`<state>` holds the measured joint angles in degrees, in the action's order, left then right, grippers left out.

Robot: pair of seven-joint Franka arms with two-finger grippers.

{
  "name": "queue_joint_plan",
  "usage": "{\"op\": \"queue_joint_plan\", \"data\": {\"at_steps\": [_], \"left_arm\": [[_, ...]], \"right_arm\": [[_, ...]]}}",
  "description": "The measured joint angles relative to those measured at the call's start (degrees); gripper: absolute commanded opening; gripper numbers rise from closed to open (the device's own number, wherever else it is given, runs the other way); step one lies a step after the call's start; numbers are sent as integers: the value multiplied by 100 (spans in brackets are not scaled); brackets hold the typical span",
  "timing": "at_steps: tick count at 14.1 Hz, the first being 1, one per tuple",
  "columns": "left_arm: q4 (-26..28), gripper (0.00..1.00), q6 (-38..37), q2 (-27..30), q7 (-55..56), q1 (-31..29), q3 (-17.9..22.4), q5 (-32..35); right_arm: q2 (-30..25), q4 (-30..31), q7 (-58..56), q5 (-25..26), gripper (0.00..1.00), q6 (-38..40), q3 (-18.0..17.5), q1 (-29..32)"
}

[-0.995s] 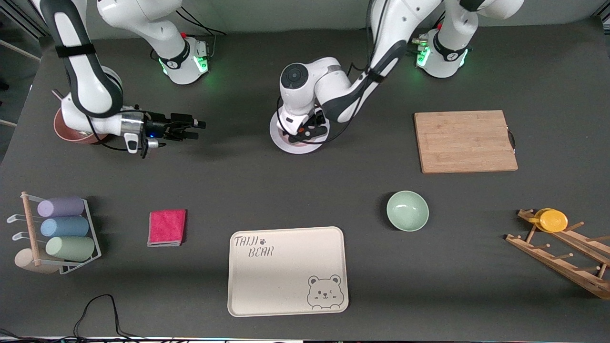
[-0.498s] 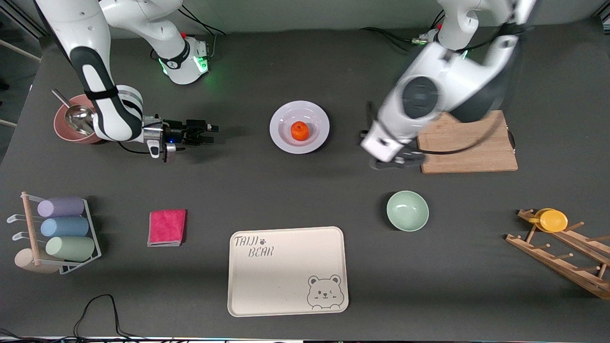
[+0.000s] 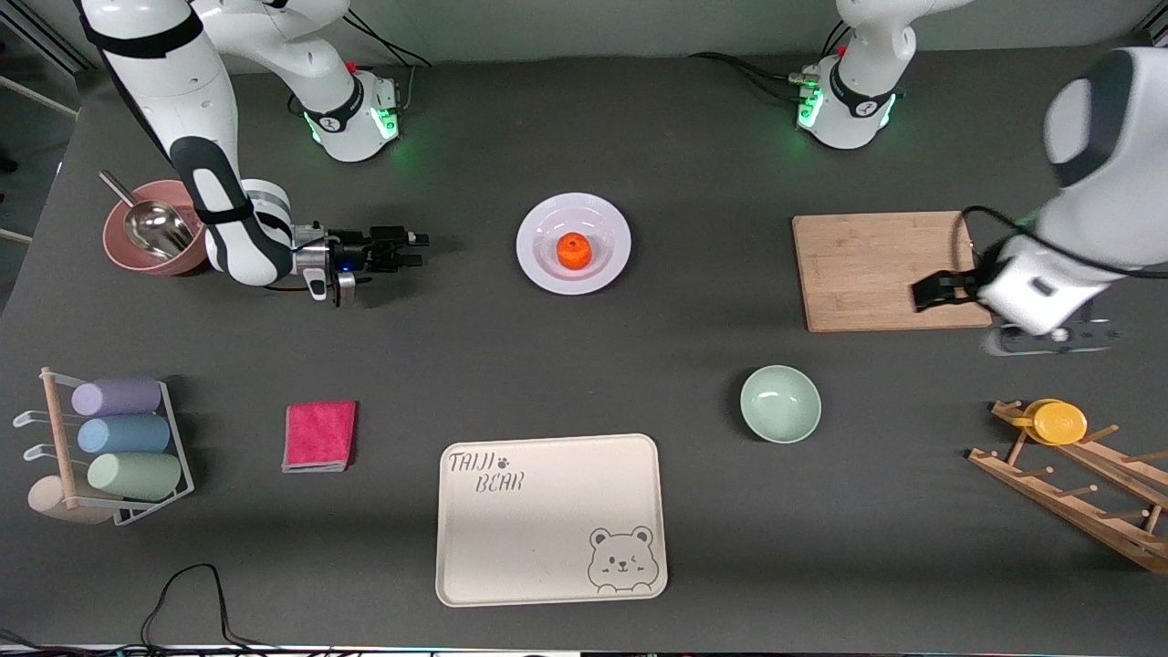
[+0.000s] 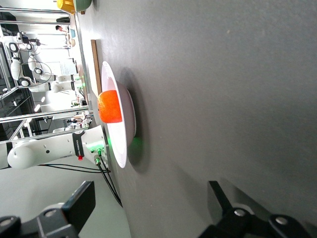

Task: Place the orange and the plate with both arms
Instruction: 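Release the orange and withdraw the left gripper while the right gripper advances, then reach the right gripper to the white plate rim and grasp it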

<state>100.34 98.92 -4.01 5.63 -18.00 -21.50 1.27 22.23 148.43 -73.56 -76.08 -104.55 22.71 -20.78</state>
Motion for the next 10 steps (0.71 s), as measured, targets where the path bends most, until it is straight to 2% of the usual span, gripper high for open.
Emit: {"op": "queue_joint_plan", "data": {"at_steps": [2, 5, 10], "left_arm": [[1, 100, 1, 86, -483, -292, 102, -8], [1, 100, 18, 209, -602, -352, 247, -37], [34, 100, 17, 505, -598, -297, 220, -74]], "right_arm": [[51, -3, -2, 0, 64, 10, -4, 0], [64, -4, -5, 0, 38, 13, -10, 0], [65, -7, -214, -1, 35, 17, -14, 0]]}}
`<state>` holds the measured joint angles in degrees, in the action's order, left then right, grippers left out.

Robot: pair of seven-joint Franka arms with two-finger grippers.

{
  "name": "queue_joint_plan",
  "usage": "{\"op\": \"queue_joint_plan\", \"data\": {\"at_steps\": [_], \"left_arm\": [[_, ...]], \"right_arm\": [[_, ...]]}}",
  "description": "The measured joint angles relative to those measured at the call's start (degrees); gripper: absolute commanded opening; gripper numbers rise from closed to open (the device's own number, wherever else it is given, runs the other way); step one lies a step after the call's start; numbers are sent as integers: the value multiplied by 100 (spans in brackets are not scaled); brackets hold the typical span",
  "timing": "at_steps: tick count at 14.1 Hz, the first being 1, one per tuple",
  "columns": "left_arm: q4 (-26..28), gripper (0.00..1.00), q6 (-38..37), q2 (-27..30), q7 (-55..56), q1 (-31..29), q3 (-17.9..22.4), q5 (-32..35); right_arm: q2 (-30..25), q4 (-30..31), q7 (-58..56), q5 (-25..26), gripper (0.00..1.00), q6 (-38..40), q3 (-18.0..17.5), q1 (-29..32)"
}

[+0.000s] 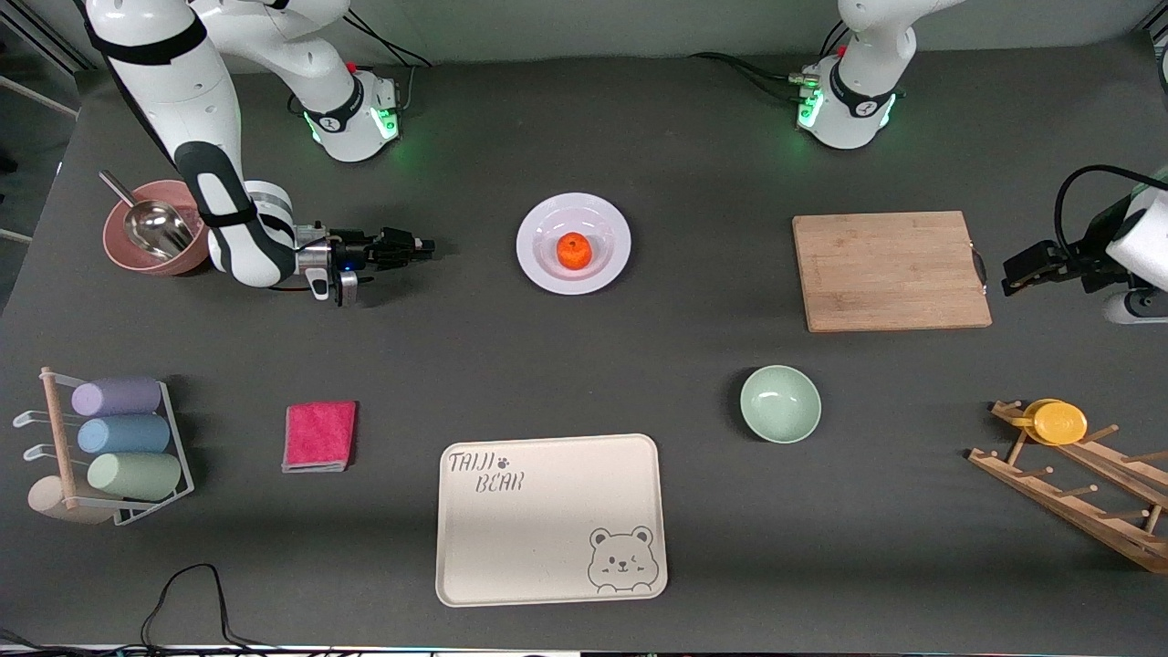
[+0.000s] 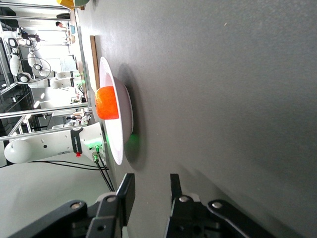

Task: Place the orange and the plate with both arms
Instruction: 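Reach the right gripper to the white plate rim and grasp it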

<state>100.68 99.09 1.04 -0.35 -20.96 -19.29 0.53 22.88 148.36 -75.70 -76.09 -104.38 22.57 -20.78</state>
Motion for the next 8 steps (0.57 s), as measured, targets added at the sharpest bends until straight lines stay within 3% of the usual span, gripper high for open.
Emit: {"op": "queue_joint_plan", "data": {"at_steps": [8], "left_arm": [[123, 100, -5, 17, 0, 72, -16, -2]], "right_arm": [[311, -18, -747, -318, 35, 117, -90, 1]]}}
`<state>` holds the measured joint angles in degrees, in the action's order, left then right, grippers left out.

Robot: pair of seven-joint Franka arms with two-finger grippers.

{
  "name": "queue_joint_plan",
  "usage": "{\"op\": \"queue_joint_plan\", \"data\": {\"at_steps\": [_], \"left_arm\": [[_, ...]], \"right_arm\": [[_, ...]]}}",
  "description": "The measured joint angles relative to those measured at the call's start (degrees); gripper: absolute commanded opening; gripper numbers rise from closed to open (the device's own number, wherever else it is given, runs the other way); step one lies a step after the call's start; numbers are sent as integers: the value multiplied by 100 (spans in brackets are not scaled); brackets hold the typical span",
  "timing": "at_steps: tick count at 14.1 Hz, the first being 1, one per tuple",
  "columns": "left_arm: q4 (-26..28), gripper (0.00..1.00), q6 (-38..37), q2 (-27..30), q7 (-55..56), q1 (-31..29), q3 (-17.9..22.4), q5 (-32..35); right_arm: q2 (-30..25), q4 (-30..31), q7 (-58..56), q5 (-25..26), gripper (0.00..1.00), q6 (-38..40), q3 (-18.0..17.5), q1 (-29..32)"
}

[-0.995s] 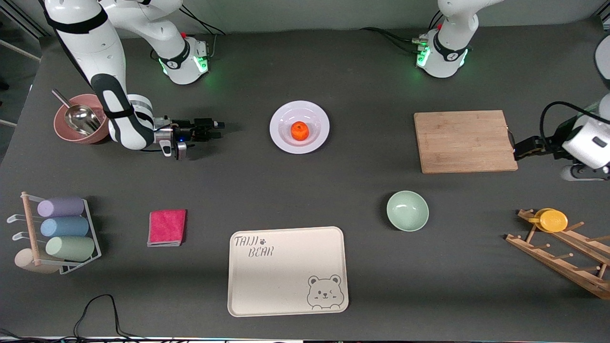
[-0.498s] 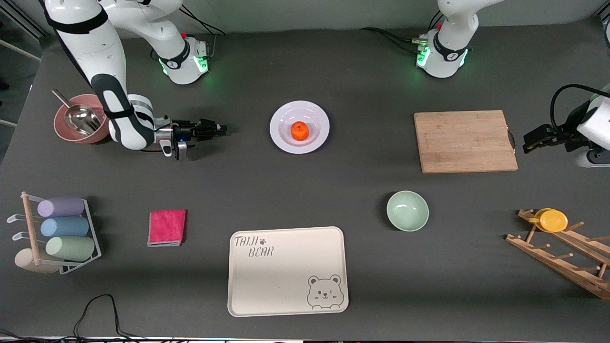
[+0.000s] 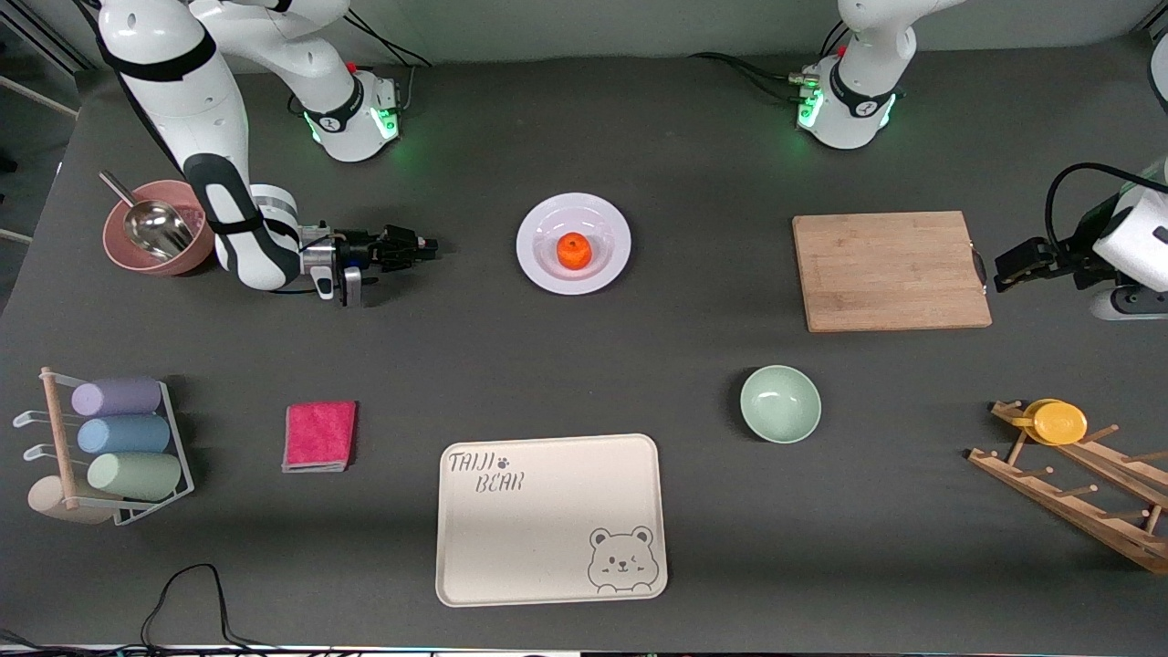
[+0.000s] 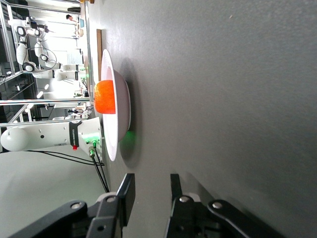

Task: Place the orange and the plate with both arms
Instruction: 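Reach the right gripper to the white plate rim and grasp it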

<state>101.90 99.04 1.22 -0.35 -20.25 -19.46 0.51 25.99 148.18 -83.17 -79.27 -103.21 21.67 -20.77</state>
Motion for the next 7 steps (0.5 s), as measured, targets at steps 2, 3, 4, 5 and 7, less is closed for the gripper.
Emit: {"op": "queue_joint_plan", "data": {"at_steps": [2, 3, 4, 5, 7], "left_arm": [[19, 100, -35, 11, 3, 112, -12, 0], [20, 100, -87, 33, 4, 140, -25, 0], [21, 100, -154, 65, 4, 152, -35, 0], [21, 100, -216, 108, 4, 160, -36, 0], [23, 100, -290, 187, 4, 160, -27, 0]], "right_arm": [[14, -6, -16, -393, 35, 1, -253, 3], [23, -10, -17, -639, 35, -3, -448, 0], [39, -16, -17, -872, 35, -12, -644, -12], [64, -30, -19, -1116, 35, -17, -813, -53], [146, -94, -20, -1512, 35, -51, -991, -231]]}}
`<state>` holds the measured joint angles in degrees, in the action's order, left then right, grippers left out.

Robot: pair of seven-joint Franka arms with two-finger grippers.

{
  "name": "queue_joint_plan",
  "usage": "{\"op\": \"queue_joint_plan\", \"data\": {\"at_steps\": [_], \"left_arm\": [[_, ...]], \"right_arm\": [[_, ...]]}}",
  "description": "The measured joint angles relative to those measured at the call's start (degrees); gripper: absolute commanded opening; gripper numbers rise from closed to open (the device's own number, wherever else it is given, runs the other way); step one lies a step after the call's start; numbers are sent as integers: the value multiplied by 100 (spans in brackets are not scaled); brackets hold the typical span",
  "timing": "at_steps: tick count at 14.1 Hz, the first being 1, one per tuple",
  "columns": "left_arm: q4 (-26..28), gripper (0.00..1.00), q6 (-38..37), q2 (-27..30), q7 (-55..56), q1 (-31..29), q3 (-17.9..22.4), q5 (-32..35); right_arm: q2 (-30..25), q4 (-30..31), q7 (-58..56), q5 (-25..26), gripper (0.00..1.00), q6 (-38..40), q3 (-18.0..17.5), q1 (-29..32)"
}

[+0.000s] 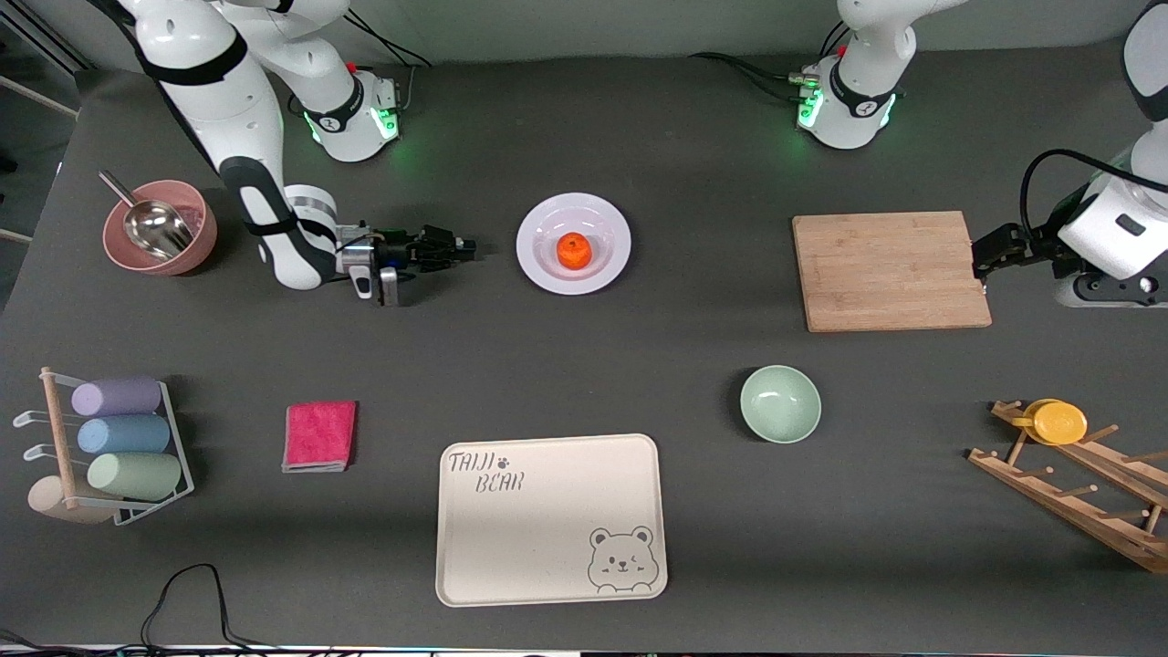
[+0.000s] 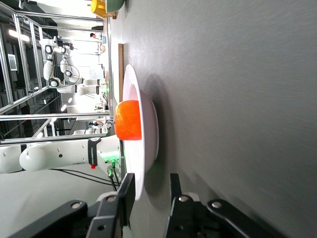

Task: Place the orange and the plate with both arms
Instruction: 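Reach the right gripper to the white plate rim and grasp it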

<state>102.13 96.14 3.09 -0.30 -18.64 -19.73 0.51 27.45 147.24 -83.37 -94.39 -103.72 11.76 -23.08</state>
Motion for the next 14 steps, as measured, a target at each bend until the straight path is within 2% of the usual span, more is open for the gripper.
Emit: {"op": "queue_joint_plan", "data": {"at_steps": [6, 11, 12, 13, 14], "left_arm": [[15, 100, -6, 9, 0, -114, 98, -2], [60, 100, -9, 1, 0, -115, 97, -4], [83, 100, -41, 0, 0, -52, 163, -4], [87, 100, -131, 0, 0, 214, 445, -5], [86, 100, -215, 3, 0, 673, 935, -5]], "right_arm": [[131, -174, -10, -964, 35, -368, -633, -120], [164, -315, -14, -1484, 35, -658, -1105, -123], [173, -344, -14, -1550, 28, -676, -1170, -124], [180, -362, -14, -1594, 20, -679, -1218, -124], [186, -373, -14, -1605, 6, -689, -1239, -125]]}}
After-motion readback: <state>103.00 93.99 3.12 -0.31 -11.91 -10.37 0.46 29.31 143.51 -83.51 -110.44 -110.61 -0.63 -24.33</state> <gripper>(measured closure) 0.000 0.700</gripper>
